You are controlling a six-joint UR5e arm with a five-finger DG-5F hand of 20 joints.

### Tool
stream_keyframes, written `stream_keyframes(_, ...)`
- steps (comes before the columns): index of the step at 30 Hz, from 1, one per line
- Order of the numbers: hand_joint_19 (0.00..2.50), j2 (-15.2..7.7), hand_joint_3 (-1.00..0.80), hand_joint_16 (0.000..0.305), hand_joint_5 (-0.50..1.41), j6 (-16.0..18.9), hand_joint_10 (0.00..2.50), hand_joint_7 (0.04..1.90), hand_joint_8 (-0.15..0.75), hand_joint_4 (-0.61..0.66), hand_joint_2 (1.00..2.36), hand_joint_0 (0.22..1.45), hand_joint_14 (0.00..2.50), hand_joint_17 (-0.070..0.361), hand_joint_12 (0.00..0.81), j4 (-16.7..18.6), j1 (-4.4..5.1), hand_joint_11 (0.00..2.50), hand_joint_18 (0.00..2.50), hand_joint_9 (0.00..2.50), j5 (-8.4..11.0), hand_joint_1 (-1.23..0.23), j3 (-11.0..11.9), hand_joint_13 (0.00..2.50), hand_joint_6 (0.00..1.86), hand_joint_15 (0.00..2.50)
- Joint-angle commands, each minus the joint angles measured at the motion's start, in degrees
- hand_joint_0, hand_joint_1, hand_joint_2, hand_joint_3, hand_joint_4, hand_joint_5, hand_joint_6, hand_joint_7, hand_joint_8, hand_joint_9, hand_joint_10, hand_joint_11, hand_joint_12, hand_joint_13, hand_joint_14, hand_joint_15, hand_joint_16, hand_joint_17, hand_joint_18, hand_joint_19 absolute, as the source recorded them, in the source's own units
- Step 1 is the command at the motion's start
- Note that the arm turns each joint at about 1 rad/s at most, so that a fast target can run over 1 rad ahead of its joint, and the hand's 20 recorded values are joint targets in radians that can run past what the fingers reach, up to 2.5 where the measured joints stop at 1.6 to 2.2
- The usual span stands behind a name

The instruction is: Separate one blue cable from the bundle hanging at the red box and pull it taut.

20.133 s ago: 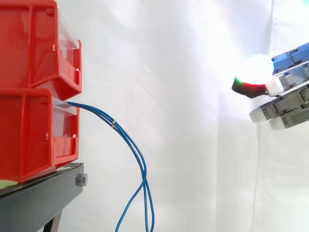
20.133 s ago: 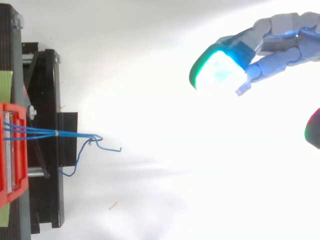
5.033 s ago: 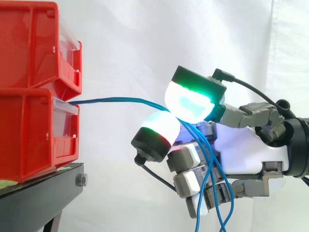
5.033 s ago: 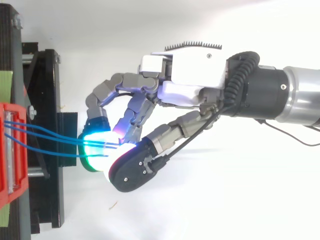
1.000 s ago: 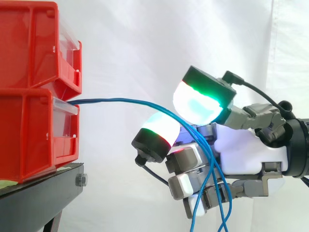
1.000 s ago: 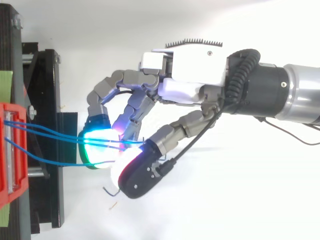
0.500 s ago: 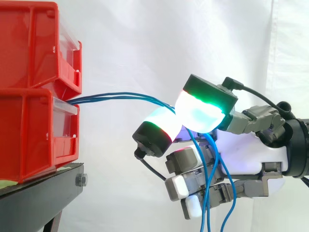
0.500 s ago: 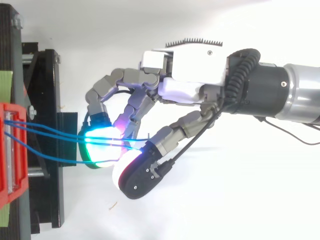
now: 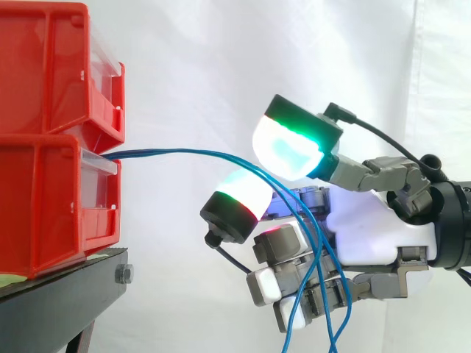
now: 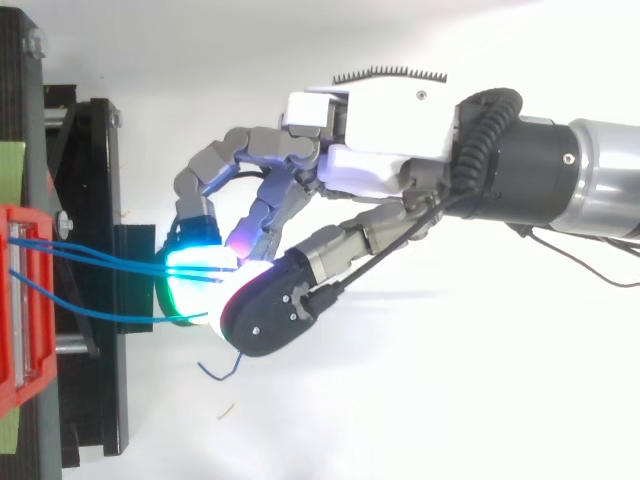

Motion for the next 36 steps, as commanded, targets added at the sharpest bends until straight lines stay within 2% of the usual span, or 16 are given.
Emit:
stream_keyframes(1, 0.58, 0.0, -0.5, 0.043, -0.17, -0.24, 0.02, 1.1, 0.297, -0.09, 1.0, 0.69, 0.02, 0.096, 0.35, 0.0, 0.03, 1.1, 0.86, 1.07, -0.02, -0.8, -0.01, 0.88, 0.88, 0.61)
stream_keyframes(5, 0.55, 0.0, -0.47, 0.043, -0.19, -0.42, 0.02, 1.15, 0.294, -0.09, 1.0, 0.75, 0.02, 0.096, 0.352, 0.0, -0.06, 1.09, 0.88, 1.06, -0.02, -0.9, -0.01, 0.89, 0.9, 0.61)
stream_keyframes(9, 0.54, 0.0, -0.5, 0.043, -0.19, -0.51, 0.02, 1.05, 0.287, -0.01, 1.0, 0.78, 0.02, 0.096, 0.354, 0.0, -0.06, 1.08, 0.9, 1.06, 0.24, -0.94, 0.08, 0.9, 0.91, 0.61)
stream_keyframes(16, 0.53, 0.0, -0.5, 0.043, -0.19, -0.42, 0.02, 1.06, 0.287, 0.03, 1.0, 0.68, 0.02, 0.097, 0.352, 0.0, 0.03, 1.11, 0.9, 1.04, 0.07, -0.99, -0.01, 0.89, 0.91, 0.61)
stream_keyframes(17, 0.55, 0.0, -0.5, 0.044, -0.19, -0.42, 0.02, 1.04, 0.278, 0.0, 1.0, 0.59, 0.02, 0.1, 0.35, 0.0, -0.06, 1.11, 0.89, 1.04, 0.07, -1.0, -0.01, 0.89, 0.91, 0.63)
stream_keyframes(19, 0.57, 0.0, -0.5, 0.048, -0.18, -0.42, 0.02, 0.97, 0.278, -0.03, 1.0, 0.5, 0.02, 0.107, 0.362, 0.0, -0.06, 1.11, 0.9, 1.07, -0.02, -0.95, -0.01, 0.89, 0.89, 0.63)
stream_keyframes(21, 0.58, 0.0, -0.5, 0.05, -0.15, -0.42, 0.02, 1.03, 0.262, -0.06, 1.0, 0.46, 0.02, 0.112, 0.373, 0.0, -0.06, 1.04, 0.92, 1.11, -0.02, -0.74, -0.01, 0.91, 0.84, 0.62)
stream_keyframes(23, 0.62, 0.0, -0.5, 0.046, -0.12, -0.42, 0.02, 1.08, 0.236, -0.07, 1.0, 0.51, 0.02, 0.103, 0.355, 0.0, -0.06, 0.99, 0.9, 1.17, -0.02, -0.61, -0.01, 0.92, 0.77, 0.63)
stream_keyframes(24, 0.63, 0.0, -0.5, 0.045, -0.11, -0.42, 0.02, 1.13, 0.229, -0.07, 1.0, 0.52, 0.02, 0.101, 0.35, 0.0, -0.06, 1.0, 0.88, 1.17, -0.02, -0.58, -0.01, 0.92, 0.75, 0.63)
stream_keyframes(25, 0.65, 0.0, -0.5, 0.042, -0.11, -0.42, 0.02, 1.14, 0.214, -0.08, 1.0, 0.59, 0.02, 0.095, 0.339, 0.0, -0.06, 1.0, 0.86, 1.17, 0.15, -0.59, -0.01, 0.91, 0.74, 0.64)
stream_keyframes(26, 0.66, 0.0, -0.5, 0.042, -0.1, -0.51, 0.02, 1.15, 0.238, -0.05, 1.0, 0.61, 0.02, 0.095, 0.343, 0.0, -0.06, 0.99, 0.85, 1.16, 0.15, -0.65, -0.01, 0.91, 0.74, 0.65)
stream_keyframes(32, 0.61, 0.0, -0.27, 0.051, -0.14, -0.51, 0.02, 1.07, 0.303, 0.02, 1.01, 0.59, 0.02, 0.116, 0.395, 0.0, -0.06, 0.99, 0.91, 1.1, -0.02, -0.73, 0.08, 0.91, 0.82, 0.63)
stream_keyframes(36, 0.6, 0.0, -0.21, 0.052, -0.16, -0.42, 0.02, 1.08, 0.319, 0.04, 1.01, 0.6, 0.02, 0.117, 0.396, 0.0, 0.2, 1.02, 0.91, 1.08, -0.02, -0.78, -0.01, 0.9, 0.85, 0.63)
